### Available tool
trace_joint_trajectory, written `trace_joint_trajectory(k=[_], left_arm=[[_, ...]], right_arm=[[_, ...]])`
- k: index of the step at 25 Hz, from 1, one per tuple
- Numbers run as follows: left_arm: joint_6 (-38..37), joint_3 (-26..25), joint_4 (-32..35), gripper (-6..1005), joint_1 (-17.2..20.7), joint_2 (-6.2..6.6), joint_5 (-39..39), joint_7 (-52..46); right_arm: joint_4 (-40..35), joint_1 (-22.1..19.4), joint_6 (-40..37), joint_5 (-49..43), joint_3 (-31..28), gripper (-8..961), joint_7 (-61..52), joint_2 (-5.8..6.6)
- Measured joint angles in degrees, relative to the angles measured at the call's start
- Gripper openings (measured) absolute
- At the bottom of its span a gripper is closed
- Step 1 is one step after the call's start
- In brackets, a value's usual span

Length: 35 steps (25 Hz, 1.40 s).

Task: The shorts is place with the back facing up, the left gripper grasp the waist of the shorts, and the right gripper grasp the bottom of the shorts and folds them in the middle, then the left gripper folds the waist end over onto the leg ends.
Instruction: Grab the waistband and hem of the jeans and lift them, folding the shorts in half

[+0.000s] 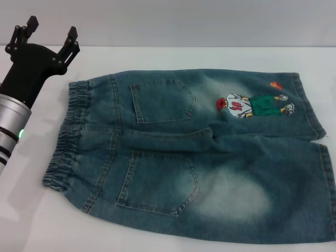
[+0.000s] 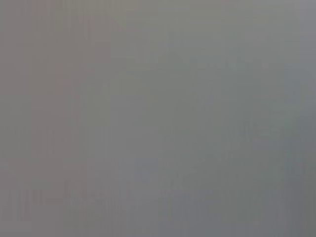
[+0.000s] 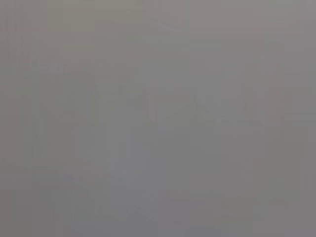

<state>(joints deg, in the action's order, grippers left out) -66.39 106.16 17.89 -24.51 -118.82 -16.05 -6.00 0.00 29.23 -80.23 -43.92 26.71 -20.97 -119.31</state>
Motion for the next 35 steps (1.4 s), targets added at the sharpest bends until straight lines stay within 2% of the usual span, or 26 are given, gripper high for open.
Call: trace_joint_trajectory(k=[16,23,24,25,26,29,32,34,35], left_arm=[[-2.0,2.5,0.4,843,0.4,-0.23,-0.9,-5.0],[-1.9,5.9,0.6,843,-1.2,1.26,1.9,-19.9],[-1.9,5.9,0.7,843,-2.0,1.70,4.0,-23.1],[-1.9,5.8,0.7,843,-3.5,2.79,7.9,-28.8],[-1.9,5.8,0.7,843,-3.5,2.79,7.9,-28.8],[-2.5,5.5,0.8,843,-7.3,5.34,17.0,-41.5],[-3.9,5.0,2.0,843,-10.6,7.51,27.0,-50.9],[-5.4,2.6,3.7,843,-12.8,9.07,37.2,-59.7],[-5.6,1.8,4.1,843,-13.1,9.32,39.0,-61.1]], right_arm=[[0.4,-1.7,-3.9,-0.1,-3.3,622,0.1,0.18],[0.3,-2.1,-4.1,-0.4,-3.0,623,-1.1,0.63],[0.3,-2.1,-4.0,-0.5,-3.0,623,-1.9,0.65],[0.3,-2.1,-3.4,-0.6,-2.9,623,-2.9,0.65],[0.3,-2.1,-3.4,-0.6,-2.9,623,-2.9,0.65],[0.3,-2.1,-1.7,-0.6,-2.9,623,-3.3,0.66],[0.6,-2.1,-0.6,-0.7,-2.5,622,-3.4,0.51],[0.7,-2.2,-0.5,-0.7,-2.5,622,-3.7,0.47],[0.8,-2.3,-0.4,-0.7,-2.5,622,-3.9,0.45]])
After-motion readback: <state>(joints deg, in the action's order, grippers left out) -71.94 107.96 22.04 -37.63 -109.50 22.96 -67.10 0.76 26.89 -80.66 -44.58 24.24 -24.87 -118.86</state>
